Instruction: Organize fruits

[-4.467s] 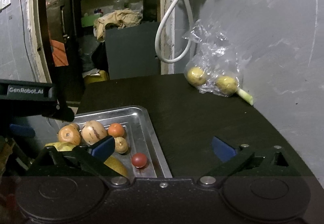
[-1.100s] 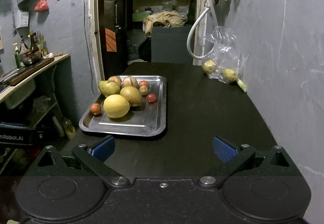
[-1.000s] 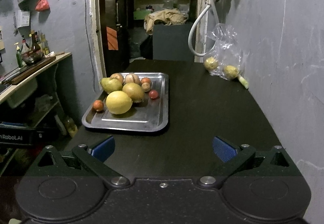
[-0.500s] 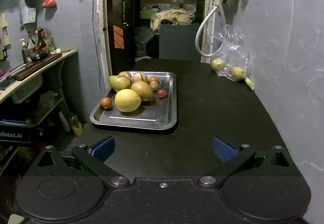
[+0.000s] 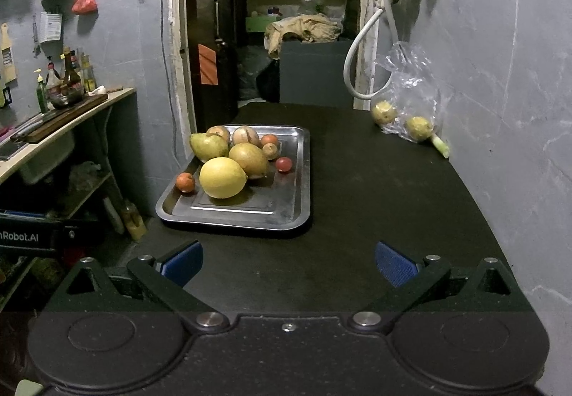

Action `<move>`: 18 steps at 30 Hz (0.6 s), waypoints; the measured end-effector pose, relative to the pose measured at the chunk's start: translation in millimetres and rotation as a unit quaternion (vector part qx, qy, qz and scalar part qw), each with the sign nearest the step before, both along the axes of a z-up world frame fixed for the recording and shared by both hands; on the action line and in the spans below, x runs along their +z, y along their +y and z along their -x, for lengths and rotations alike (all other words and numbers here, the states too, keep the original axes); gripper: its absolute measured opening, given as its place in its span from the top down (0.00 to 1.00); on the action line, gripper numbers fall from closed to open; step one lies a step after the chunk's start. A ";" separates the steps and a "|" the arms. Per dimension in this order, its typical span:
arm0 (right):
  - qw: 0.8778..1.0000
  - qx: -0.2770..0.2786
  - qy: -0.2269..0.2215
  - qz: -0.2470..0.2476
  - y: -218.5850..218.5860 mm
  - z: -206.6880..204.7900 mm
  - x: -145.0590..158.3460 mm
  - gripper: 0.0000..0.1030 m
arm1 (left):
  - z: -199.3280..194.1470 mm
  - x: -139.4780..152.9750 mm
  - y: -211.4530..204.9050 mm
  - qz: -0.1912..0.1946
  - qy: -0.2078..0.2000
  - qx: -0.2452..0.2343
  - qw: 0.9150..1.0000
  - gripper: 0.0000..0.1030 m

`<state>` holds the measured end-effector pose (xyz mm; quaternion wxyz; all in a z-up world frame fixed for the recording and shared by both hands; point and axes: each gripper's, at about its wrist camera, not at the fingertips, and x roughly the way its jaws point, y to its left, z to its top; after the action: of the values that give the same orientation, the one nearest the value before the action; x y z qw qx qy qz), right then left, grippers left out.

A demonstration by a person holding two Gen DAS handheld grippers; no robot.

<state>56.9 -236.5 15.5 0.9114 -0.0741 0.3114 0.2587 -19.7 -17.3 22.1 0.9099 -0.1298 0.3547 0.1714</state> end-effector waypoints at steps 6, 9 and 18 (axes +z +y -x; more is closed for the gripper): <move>1.000 -0.003 0.002 0.000 -0.5 -2.7 -0.7 0.01 | -2.7 -0.1 -1.6 0.007 0.005 -0.005 1.000 0.00; 1.000 -0.002 0.002 0.000 -0.2 -2.8 -0.5 0.01 | -4.4 2.0 -4.1 0.018 0.006 -0.014 1.000 0.00; 1.000 -0.001 0.006 0.002 -2.4 -6.2 -2.8 0.01 | -8.1 2.2 -7.0 0.044 0.008 -0.023 0.999 0.01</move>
<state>63.1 -238.9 12.7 0.9098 -0.0739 0.3172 0.2571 -11.6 -24.3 24.3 0.9042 -0.1605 0.3720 0.1353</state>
